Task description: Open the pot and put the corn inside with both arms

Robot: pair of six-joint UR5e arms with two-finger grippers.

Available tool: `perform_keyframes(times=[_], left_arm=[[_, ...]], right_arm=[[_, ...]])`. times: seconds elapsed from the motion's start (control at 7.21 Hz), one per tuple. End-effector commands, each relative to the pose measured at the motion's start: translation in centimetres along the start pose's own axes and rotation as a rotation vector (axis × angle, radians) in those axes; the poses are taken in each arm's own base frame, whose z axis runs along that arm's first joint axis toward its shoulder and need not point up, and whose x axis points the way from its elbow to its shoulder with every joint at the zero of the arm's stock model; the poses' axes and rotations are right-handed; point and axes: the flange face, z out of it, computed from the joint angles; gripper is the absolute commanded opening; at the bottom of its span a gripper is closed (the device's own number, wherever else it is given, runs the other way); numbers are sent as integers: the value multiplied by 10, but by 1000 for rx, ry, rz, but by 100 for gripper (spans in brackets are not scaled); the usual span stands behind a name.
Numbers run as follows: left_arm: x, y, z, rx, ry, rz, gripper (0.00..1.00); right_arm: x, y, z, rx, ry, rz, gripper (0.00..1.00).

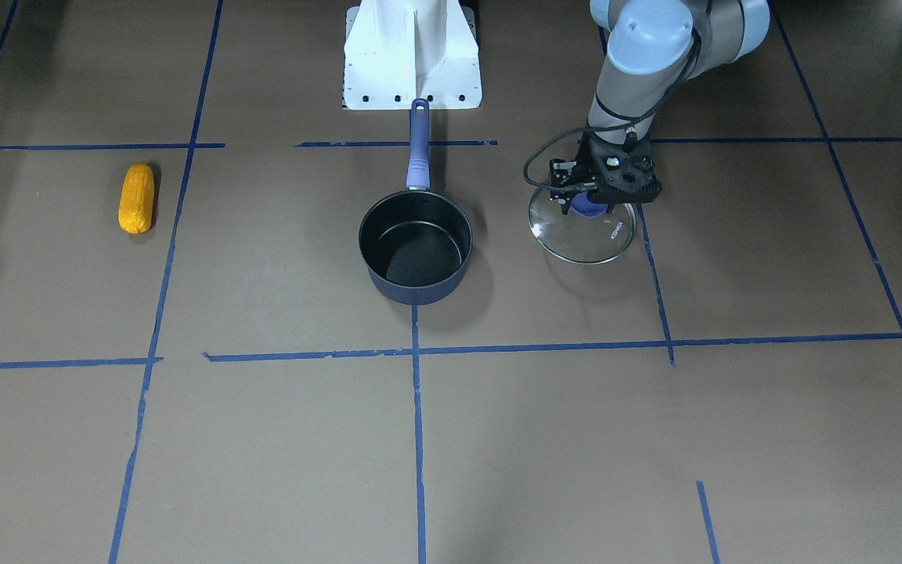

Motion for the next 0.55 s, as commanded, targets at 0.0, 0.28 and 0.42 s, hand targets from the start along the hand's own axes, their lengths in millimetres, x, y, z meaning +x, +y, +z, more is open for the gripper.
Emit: perform_keyframes(times=[0.0,0.28,0.42], left_arm=[[-11,2,25,-22,-32,-15,0],[-14,-3,44,-16,-18,-19,3],[-15,-4,49,-13,-11,-13,13]], right_arm=[[-8,-3,6,-10,-17,2,100],[-18,-6,10,-20,-30,30,100],[-29,-10,18,-35,-30,58,100]])
